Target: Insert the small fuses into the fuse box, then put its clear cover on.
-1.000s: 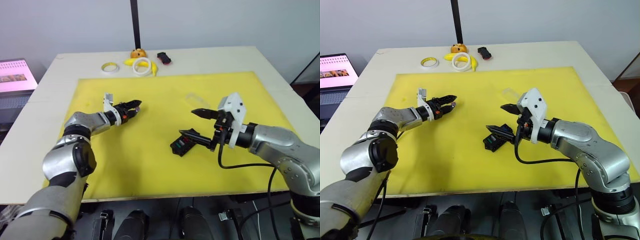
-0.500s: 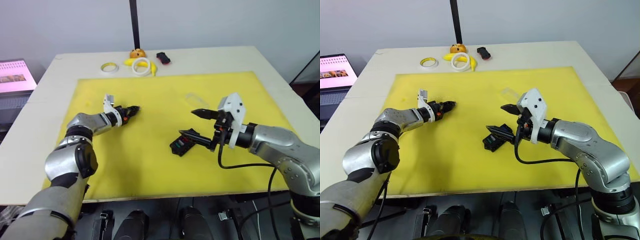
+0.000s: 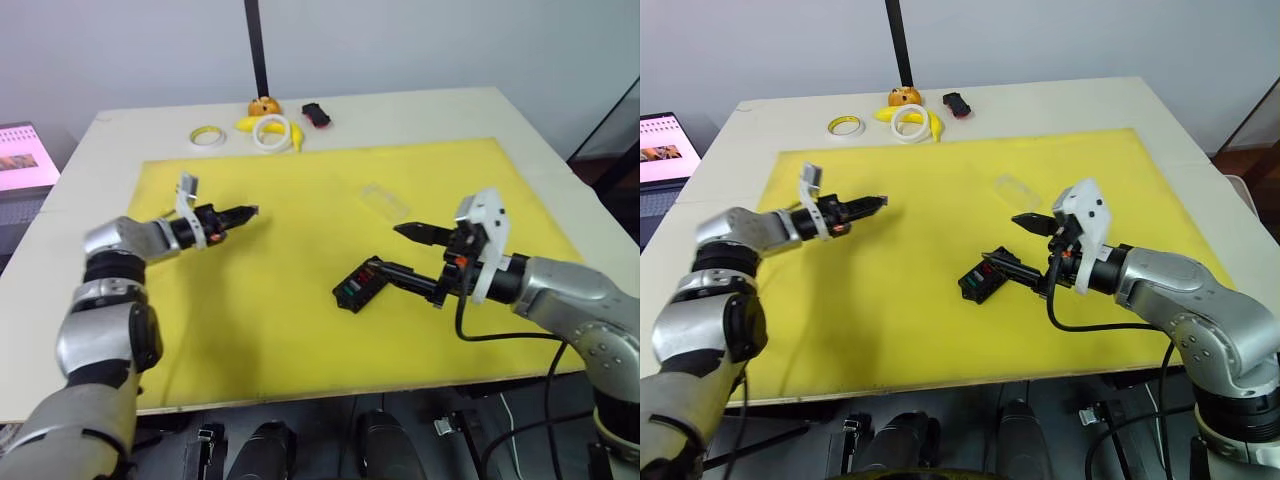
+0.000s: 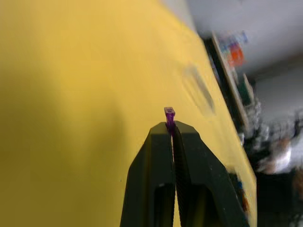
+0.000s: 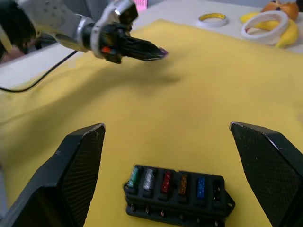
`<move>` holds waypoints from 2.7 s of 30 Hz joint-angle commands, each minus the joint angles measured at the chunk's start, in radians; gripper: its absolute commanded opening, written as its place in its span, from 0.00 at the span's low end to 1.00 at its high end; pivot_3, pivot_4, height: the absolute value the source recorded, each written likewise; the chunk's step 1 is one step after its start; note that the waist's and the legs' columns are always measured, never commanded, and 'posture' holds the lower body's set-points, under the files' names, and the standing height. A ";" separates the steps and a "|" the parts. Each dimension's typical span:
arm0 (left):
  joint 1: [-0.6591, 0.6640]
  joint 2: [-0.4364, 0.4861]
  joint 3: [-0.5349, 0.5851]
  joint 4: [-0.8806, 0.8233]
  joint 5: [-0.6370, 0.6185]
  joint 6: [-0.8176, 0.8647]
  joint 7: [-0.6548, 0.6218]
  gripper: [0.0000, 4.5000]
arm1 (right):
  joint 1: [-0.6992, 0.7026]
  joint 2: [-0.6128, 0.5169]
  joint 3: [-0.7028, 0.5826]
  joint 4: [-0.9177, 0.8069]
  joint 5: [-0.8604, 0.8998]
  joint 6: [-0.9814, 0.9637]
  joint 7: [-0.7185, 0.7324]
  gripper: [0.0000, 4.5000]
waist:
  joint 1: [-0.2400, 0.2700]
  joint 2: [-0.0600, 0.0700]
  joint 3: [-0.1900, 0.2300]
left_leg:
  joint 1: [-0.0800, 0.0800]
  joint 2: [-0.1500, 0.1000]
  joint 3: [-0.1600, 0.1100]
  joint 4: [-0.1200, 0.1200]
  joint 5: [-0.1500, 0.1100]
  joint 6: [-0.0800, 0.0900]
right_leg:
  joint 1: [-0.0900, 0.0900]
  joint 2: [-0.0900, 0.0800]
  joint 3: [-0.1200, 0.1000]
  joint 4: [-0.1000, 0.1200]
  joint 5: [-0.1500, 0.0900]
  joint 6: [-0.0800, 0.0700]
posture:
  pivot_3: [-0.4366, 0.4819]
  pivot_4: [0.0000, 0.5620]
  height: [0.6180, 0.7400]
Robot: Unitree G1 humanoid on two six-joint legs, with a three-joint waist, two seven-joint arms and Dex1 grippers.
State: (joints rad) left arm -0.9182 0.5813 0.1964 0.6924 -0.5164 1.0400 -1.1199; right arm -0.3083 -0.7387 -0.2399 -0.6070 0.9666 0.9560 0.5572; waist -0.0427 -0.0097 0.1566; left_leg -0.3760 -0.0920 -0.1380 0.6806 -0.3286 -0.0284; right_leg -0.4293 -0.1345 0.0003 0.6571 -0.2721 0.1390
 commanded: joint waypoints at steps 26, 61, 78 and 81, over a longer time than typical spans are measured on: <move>0.015 -0.065 -0.229 -0.683 -0.306 0.150 -0.137 0.00 | -0.146 0.034 0.069 0.107 0.690 0.020 -0.394 0.49 | 0.029 -0.001 0.000 | 0.000 0.000 -0.001 0.002 0.000 0.001 | 0.004 0.001 -0.001 -0.007 0.001 -0.001 | 0.48 0.27 1.00; 0.074 0.038 -0.308 -0.677 -0.211 -0.022 -0.174 0.90 | -0.108 -0.029 0.050 0.077 0.711 -0.036 -0.400 0.00 | 0.029 -0.001 0.001 | 0.000 0.000 -0.001 0.001 0.000 0.001 | 0.003 0.001 -0.001 -0.008 0.001 -0.001 | 0.48 0.27 1.00; 0.285 0.097 -0.322 -0.858 -0.034 -0.356 -0.098 0.99 | 0.243 -0.139 -0.042 -0.058 0.059 -0.269 -0.068 0.00 | 0.033 -0.001 0.001 | 0.001 0.000 0.001 0.002 -0.001 0.002 | 0.004 0.001 -0.001 -0.008 0.001 -0.001 | 0.48 0.27 1.00; 0.301 0.101 -0.343 -0.859 0.009 -0.421 -0.103 0.99 | 0.281 -0.121 -0.033 -0.053 -0.009 -0.307 -0.031 0.00 | 0.033 -0.001 0.001 | 0.001 0.000 0.001 0.002 -0.001 0.002 | 0.004 0.001 -0.001 -0.008 0.001 -0.001 | 0.48 0.27 1.00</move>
State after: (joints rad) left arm -0.6089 0.6741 -0.1505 -0.1396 -0.5290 0.6649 -1.2184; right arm -0.0282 -0.8683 -0.2620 -0.6350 0.9875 0.6852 0.5014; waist -0.0101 -0.0105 0.1574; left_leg -0.3754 -0.0921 -0.1372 0.6823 -0.3295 -0.0266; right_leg -0.4251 -0.1337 -0.0005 0.6487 -0.2716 0.1385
